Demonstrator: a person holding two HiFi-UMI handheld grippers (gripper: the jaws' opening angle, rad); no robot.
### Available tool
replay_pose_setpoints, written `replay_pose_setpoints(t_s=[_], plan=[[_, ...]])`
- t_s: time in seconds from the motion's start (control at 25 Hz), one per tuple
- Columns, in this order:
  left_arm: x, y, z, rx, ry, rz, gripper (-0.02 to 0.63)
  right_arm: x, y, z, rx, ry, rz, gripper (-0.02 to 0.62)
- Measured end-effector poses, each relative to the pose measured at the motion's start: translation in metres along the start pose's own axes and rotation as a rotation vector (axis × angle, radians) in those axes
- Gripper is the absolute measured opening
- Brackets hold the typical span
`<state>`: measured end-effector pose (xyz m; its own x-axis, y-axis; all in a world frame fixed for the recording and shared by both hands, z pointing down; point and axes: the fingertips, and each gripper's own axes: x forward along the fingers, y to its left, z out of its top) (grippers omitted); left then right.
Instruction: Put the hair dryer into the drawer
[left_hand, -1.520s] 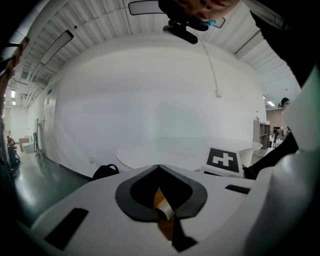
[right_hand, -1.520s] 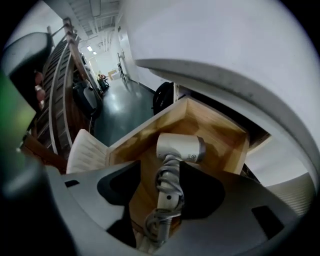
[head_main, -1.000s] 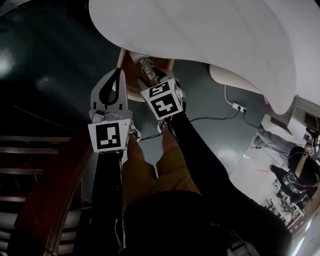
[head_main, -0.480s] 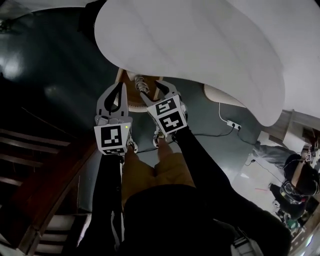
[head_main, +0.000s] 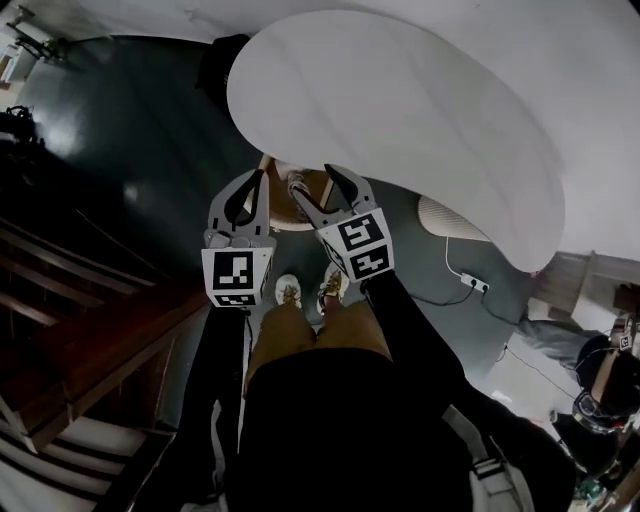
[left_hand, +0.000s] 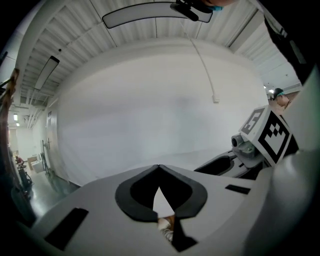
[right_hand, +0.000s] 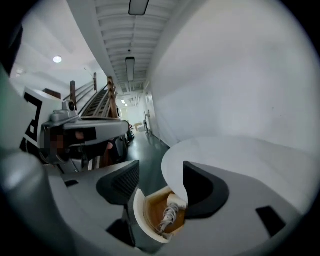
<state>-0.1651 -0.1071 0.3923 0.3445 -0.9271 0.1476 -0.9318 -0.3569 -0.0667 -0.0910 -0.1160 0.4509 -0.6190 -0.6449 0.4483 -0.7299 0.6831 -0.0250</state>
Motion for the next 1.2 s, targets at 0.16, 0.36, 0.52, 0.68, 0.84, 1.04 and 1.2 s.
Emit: replay_pose_setpoints(t_s=[0.16,0.36,0.52,0.68,0.84,1.04,1.2], plan=[[-0.017,-0.014,0.023,0.028,-0.027,-0.053,0.014,-0.03,0.007,0.032,0.013,-0.109,-0.014,0.27],[-0.038,-0.036,0.054,0.07,-0.094,-0.157,0.014,-0.074,0.015,0.066,-0.057,-0.222,-0.103,0.27],[-0.061,-0.045,0.083,0.096,-0.162,-0.223,0.014,-0.11,0.026,0.079,-0.091,-0.263,-0.195,0.27],[-0.078,-0.062,0.101,0.094,-0.214,-0.292,0.014,-0.151,0.03,0.084,-0.101,-0.322,-0.291,0.27],[-0.093,-0.078,0.112,0.066,-0.263,-0.339,0.014,-0.188,0.037,0.083,-0.105,-0.356,-0.37,0.27],[-0.093,-0.114,0.123,0.049,-0.303,-0.43,0.014,-0.227,0.025,0.074,-0.104,-0.35,-0.472,0.27],[-0.086,-0.148,0.13,0.071,-0.307,-0.464,0.014,-0.26,0.005,0.071,-0.104,-0.36,-0.524,0.27]])
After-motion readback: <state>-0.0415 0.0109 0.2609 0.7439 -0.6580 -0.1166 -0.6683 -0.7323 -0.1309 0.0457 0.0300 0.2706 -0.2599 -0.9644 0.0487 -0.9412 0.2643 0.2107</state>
